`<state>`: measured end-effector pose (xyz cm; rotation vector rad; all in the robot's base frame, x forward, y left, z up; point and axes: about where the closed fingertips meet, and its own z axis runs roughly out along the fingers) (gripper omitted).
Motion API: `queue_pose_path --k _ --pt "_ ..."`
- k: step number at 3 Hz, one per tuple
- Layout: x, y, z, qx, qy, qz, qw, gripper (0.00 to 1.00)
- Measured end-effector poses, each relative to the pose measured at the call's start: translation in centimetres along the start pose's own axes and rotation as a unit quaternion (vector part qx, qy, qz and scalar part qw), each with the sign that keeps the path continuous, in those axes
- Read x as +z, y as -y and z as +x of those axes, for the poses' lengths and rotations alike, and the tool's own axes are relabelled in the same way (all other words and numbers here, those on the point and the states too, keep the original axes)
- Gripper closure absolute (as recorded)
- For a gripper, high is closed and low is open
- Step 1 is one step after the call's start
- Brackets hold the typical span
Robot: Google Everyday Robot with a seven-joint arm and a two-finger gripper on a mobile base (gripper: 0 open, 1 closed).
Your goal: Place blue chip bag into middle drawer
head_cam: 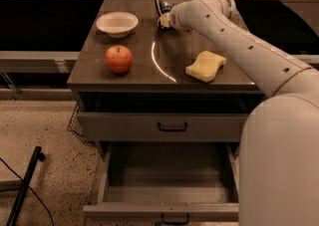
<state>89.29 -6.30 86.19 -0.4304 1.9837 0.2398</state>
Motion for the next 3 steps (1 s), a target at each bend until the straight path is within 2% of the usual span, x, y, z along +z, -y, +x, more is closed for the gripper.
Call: queue_pose_path --k 1,2,3 --pt "-0.4 -1.0 -2.0 -0.05 0.031 -0.009 0.9982 0.83" --pt "-1.7 -1.3 -4.6 -0.097 0.056 -0.004 0.9936 1.0" --pt "-4.8 0.0 -6.5 -0.116 0.077 0.001 0.9902 1.0"
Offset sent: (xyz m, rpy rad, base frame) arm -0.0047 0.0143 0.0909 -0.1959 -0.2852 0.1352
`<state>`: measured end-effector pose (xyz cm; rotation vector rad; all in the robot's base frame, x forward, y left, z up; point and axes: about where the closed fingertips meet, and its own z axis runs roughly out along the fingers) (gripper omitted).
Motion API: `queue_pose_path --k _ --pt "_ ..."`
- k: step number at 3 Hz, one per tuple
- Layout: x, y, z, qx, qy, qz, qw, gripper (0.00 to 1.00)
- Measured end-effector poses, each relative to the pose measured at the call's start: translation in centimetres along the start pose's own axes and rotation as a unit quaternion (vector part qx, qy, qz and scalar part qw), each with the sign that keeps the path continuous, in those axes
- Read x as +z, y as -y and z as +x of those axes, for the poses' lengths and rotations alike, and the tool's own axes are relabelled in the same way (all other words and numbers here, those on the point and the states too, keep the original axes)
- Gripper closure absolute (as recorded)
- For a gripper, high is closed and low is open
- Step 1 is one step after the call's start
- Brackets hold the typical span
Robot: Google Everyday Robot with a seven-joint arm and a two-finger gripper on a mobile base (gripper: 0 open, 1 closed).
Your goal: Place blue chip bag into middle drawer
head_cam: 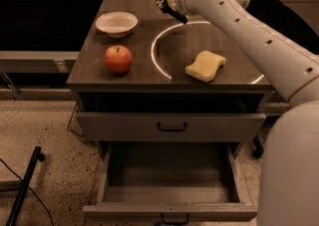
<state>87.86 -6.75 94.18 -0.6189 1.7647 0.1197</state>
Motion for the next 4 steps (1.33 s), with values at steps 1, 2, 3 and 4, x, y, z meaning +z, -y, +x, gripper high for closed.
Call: queue_pose_path --k 1,2,3,4 --pt "-4.2 2.4 0.6 -0.046 -0.023 0.015 0.9986 1.0" --pt "-10.9 3.9 4.2 -0.066 -0.053 -0.031 0.9959 1.0" --pt "-10.8 3.9 4.2 -0.067 -0.053 -0.031 0.9959 1.0" --pt "-11.9 5.7 3.4 -0.089 -0.06 -0.026 0.9939 1.0"
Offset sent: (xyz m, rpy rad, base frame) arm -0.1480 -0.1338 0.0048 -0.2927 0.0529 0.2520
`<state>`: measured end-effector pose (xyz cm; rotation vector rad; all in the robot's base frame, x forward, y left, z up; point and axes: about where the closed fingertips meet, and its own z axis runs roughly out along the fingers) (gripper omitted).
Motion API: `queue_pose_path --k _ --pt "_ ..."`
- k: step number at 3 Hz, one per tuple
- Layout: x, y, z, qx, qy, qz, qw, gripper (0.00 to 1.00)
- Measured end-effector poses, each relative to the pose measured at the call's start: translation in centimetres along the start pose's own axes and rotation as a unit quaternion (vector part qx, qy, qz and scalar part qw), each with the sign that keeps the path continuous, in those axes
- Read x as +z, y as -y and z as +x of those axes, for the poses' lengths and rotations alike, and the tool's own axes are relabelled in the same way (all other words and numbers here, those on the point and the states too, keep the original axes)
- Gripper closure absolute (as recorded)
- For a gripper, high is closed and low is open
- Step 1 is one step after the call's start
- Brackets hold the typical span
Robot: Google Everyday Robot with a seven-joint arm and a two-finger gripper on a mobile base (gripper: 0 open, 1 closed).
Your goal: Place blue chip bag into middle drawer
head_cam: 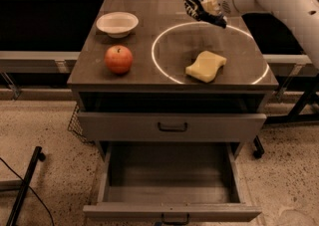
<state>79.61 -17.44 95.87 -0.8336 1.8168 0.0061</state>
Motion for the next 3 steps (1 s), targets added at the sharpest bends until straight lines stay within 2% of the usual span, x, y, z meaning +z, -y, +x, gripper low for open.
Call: queue_pose_path --k 1,2,3 --pt "-5.4 1.4 -1.2 -0.042 0.007 0.014 0.999 1.0" --pt "-12.8 -0.4 -0.1 -0.082 0.001 -0.012 0.9966 1.0" --pt "-17.4 1.4 2.9 -0.091 -0.008 0.001 0.9958 1.0"
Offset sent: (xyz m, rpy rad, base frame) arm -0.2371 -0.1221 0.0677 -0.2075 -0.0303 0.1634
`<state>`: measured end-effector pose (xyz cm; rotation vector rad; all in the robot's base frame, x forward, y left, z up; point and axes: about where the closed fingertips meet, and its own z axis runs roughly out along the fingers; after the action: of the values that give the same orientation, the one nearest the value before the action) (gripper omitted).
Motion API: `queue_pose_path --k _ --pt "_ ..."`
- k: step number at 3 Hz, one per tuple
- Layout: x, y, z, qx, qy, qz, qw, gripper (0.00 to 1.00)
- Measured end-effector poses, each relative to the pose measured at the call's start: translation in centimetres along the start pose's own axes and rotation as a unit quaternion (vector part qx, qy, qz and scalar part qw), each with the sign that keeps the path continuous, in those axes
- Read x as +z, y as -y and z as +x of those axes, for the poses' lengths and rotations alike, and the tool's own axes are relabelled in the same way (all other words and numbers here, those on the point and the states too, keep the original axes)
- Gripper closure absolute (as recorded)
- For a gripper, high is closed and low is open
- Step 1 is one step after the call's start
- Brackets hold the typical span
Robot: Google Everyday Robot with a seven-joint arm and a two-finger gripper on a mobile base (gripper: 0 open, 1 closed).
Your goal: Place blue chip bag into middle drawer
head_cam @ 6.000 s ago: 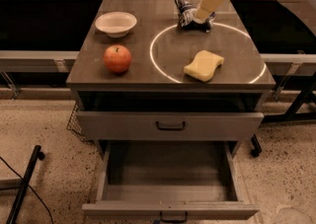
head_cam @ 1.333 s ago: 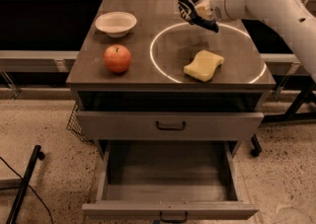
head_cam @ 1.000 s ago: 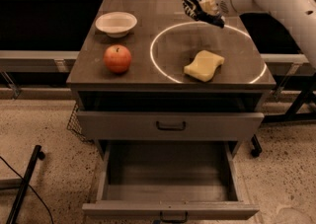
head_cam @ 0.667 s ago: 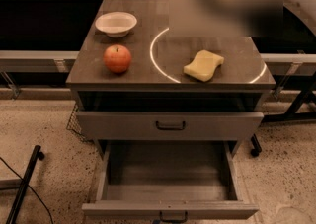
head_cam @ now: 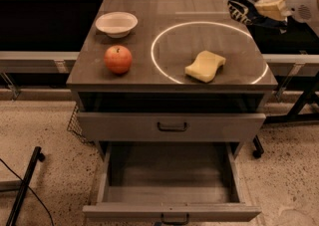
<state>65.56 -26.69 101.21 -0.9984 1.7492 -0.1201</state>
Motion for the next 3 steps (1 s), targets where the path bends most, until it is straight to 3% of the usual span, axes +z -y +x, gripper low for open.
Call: queue_pose_path --k 1,2,3 --pt "-0.1 0.1 0.2 -0.001 -0.002 0.002 1.0 1.0" --pt "0.1 0.0 0.6 0.012 0.003 -0.02 0.9997 1.0" --pt "-2.5 -1.4 2.3 0.01 0.02 -0.07 0.9973 1.0"
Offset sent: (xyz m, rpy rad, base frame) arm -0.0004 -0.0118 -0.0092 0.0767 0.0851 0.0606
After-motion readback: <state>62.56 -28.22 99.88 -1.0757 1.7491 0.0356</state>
